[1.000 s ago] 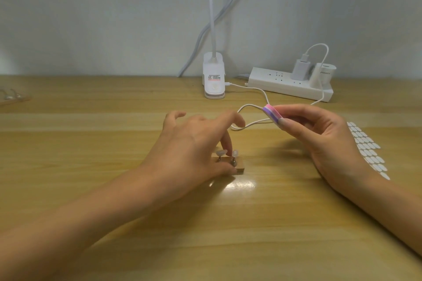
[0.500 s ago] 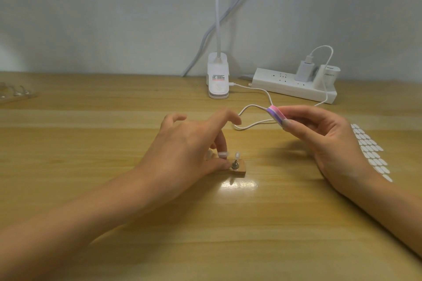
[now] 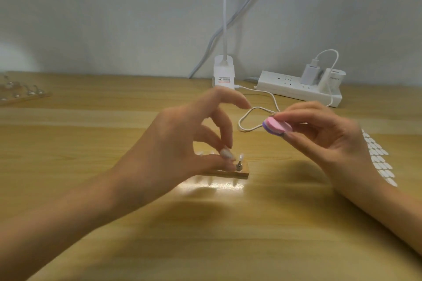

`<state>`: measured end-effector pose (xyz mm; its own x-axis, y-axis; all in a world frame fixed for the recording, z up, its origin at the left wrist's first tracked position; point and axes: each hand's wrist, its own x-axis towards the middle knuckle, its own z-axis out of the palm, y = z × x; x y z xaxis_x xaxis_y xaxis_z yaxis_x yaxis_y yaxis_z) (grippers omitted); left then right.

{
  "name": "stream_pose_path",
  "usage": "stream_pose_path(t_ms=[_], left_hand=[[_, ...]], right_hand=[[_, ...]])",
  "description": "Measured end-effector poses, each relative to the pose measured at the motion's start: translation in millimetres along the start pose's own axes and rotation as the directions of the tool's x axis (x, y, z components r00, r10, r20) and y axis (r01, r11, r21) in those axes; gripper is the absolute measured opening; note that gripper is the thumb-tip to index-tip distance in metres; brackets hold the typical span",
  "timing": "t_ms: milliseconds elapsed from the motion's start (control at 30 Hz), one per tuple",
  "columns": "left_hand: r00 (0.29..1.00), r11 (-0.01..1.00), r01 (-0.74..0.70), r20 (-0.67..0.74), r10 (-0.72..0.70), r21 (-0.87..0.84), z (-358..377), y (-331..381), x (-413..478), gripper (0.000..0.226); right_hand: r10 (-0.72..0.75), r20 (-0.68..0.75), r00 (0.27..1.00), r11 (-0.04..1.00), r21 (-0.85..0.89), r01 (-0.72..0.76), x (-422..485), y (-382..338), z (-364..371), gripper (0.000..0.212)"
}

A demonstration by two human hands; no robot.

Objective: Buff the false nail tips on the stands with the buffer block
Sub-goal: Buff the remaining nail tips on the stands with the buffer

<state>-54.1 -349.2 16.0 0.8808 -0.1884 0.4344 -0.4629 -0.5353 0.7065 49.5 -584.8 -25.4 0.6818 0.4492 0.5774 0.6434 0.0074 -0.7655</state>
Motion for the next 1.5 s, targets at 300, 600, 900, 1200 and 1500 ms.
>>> stream_pose_path(t_ms=[300,600,900,1200,1500], left_hand=[[0.986,0.919,0.160,0.011,-0.167,-0.359,7,-6,-3,0.087],[0.991,0.995,0.052,-0.121,-0.063,-0.086,12,7,-7,0.099],[0.989,0.999,-0.010,-0.148,0.002,-0.049,14,7,-7,0.093],[0.986,0.988,0.002,-0.163,-0.027,-0.153,8,-16,-2,0.077],[0.996,0.990,0.086,0.002,-0.087,0.113,18,-29,-1,0.067]], right_hand=[[-0.226,0.119,0.967,0.969,-0.078,0.236,-9,-30,22,0.027],[-0.288,0.144,0.947,0.915,-0.251,0.316,-16,-39,33,0.022],[-0.300,0.134,0.945,0.907,-0.267,0.326,-17,-40,34,0.023],[-0.053,-0.034,0.998,0.986,-0.159,0.047,2,-4,-1,0.026],[0.055,0.124,0.991,0.877,-0.480,0.011,-2,7,-2,0.035]])
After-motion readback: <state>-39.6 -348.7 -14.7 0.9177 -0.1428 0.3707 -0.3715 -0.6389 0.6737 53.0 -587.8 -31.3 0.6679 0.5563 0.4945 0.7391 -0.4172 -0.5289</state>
